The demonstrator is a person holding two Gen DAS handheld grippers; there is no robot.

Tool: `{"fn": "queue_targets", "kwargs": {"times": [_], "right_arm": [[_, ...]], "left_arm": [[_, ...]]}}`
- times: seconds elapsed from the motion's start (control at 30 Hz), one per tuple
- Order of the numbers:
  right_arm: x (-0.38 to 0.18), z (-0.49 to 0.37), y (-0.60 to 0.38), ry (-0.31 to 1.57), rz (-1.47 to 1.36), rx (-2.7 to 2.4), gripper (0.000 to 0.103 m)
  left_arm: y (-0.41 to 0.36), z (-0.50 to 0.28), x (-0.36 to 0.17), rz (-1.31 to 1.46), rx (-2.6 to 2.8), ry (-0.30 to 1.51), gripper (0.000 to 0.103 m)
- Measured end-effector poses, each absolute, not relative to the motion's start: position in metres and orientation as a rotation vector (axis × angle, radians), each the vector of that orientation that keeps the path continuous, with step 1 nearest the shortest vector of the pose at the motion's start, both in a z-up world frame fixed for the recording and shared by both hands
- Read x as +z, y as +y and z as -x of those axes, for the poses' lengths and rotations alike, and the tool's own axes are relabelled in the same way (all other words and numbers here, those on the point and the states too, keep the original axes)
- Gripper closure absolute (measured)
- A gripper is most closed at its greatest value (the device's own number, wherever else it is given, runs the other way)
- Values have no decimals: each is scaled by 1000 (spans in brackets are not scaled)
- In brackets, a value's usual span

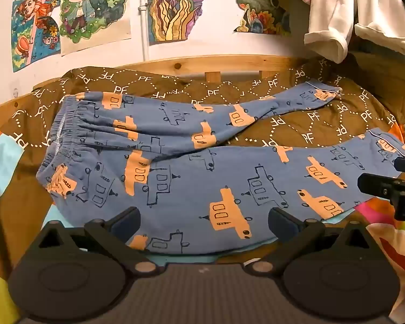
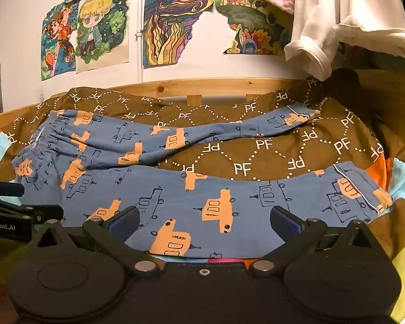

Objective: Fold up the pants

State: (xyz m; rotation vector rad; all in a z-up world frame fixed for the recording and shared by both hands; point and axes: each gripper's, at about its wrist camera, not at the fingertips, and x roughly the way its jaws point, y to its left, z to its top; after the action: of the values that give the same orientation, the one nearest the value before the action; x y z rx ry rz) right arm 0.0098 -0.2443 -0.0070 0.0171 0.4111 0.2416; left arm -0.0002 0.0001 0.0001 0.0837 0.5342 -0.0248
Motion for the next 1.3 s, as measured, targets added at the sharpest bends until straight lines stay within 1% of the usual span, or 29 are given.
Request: {"fn": "queue_targets", "kwargs": {"times": [1.3], "right_arm": [[-10, -13, -247, 442, -26, 217, 1]], "left_arm": [[-3, 2, 1, -104, -21, 522, 0]]}}
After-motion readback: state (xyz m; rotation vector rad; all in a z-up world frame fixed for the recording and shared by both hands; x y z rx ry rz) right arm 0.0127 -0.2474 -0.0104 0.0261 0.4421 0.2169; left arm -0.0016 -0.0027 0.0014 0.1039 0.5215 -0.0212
